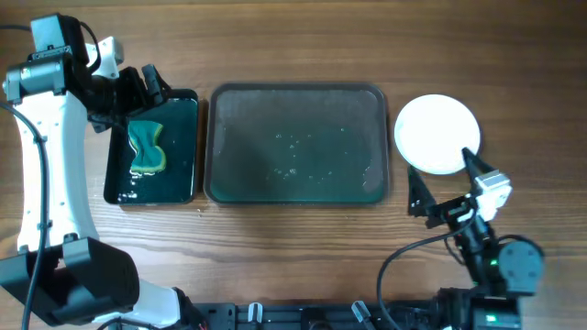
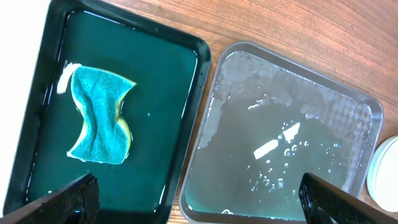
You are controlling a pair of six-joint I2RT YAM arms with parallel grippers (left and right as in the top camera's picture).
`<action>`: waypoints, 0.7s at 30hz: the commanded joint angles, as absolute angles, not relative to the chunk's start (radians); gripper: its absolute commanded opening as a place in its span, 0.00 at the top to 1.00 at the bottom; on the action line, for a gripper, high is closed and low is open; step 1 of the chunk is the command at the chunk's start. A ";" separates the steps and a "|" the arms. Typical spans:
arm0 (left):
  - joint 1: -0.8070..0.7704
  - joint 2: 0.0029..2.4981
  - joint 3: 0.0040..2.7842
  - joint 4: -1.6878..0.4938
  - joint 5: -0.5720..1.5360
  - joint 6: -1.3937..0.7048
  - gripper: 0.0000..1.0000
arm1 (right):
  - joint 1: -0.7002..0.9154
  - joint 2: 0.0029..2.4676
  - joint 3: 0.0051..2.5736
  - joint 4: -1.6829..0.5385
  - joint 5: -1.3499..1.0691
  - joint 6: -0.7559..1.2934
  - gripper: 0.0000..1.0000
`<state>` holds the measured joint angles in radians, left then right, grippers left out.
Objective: Clean dirty plates on tray and stack at the side
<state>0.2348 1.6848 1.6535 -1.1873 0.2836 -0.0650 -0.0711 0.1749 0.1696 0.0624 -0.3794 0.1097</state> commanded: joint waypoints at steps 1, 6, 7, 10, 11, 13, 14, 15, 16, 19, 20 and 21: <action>0.231 1.689 1.661 -1.186 0.295 -0.071 0.00 | -0.053 0.068 0.031 0.097 -0.197 0.313 0.00; 0.231 1.689 1.661 -1.186 0.295 -0.071 0.00 | -0.053 0.003 0.005 0.009 -0.126 0.344 0.00; 0.231 1.689 1.661 -1.186 0.295 -0.071 0.00 | -0.054 0.003 0.005 0.009 -0.126 0.343 0.00; 0.231 1.689 1.661 -1.186 0.295 -0.071 0.00 | -0.054 0.006 0.005 0.009 -0.126 0.343 0.00; 0.231 1.689 1.661 -1.186 0.295 -0.071 0.00 | -0.054 0.009 0.005 0.009 -0.126 0.343 0.00; 0.231 1.689 1.661 -1.186 0.295 -0.071 0.00 | -0.054 0.011 0.005 0.009 -0.126 0.344 0.00; 0.231 1.689 1.661 -1.186 0.295 -0.071 0.00 | -0.054 0.011 0.005 0.009 -0.126 0.343 0.00; 0.231 1.689 1.661 -1.186 0.295 -0.071 0.00 | -0.054 0.011 0.005 0.009 -0.126 0.344 0.00; 0.231 1.689 1.661 -1.186 0.295 -0.071 0.00 | -0.054 0.011 0.005 0.009 -0.126 0.343 0.00; 0.231 1.689 1.661 -1.186 0.295 -0.071 0.00 | -0.054 0.011 0.005 0.009 -0.126 0.343 0.00; 0.231 1.688 1.661 -1.185 0.266 -0.071 0.00 | -0.054 0.011 0.005 0.009 -0.126 0.343 0.00; 0.231 1.684 1.661 -1.186 0.193 -0.071 0.00 | -0.054 0.011 0.005 0.009 -0.126 0.343 0.00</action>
<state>0.2348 1.6852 1.6535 -1.1862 0.2821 -0.0650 -0.0593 0.0200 0.0059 0.0044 -0.1452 0.3363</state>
